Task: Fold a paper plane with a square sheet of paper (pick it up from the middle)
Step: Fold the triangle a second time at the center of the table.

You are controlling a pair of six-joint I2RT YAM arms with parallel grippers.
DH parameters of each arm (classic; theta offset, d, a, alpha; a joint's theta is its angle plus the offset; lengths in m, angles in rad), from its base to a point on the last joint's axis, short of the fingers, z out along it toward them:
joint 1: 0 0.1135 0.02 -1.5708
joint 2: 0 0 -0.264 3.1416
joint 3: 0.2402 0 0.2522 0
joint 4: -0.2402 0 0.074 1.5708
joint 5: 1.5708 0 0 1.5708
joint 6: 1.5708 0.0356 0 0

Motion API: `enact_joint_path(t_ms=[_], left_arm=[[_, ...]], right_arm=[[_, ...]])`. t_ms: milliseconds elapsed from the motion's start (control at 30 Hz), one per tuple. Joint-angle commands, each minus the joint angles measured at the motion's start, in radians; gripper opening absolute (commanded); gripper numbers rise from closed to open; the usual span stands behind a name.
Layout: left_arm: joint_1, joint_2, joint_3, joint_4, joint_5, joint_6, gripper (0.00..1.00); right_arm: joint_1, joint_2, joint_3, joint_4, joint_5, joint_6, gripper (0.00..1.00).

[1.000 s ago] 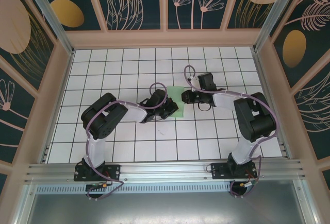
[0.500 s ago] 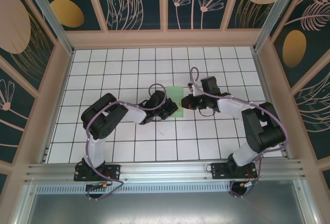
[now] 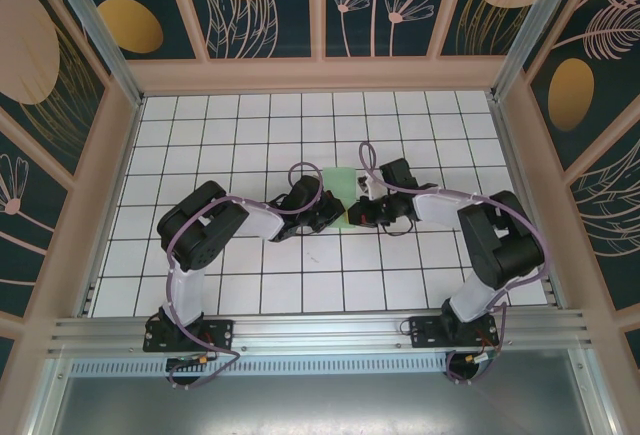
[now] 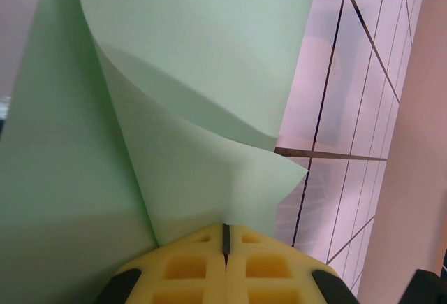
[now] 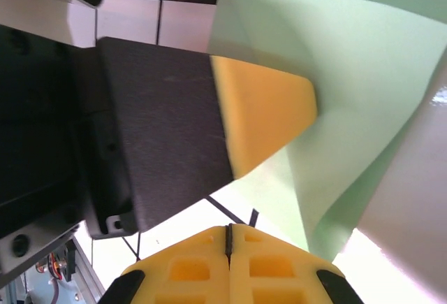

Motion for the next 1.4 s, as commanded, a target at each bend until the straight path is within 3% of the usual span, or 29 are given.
enact_joint_path(t_ms=[0, 667, 1033, 1200, 1367], left_arm=[[-0.004, 0.001, -0.015, -0.017, -0.027, -0.011, 0.01], [-0.004, -0.01, -0.026, -0.014, -0.044, -0.011, 0.01], [-0.004, -0.007, -0.026, -0.018, -0.046, -0.011, 0.01], [-0.004, -0.01, -0.028, -0.019, -0.05, -0.011, 0.01], [-0.004, -0.01, -0.023, -0.018, -0.051, -0.012, 0.0]], right_arm=[[0.006, 0.022, 0.017, -0.025, 0.034, -0.024, 0.0], [-0.022, 0.088, 0.011, -0.04, 0.094, -0.034, 0.01], [-0.031, 0.12, 0.008, -0.073, 0.171, -0.043, 0.01], [-0.028, 0.116, 0.028, -0.147, 0.261, -0.055, 0.01], [-0.028, 0.038, 0.054, -0.152, 0.137, -0.031, 0.02]])
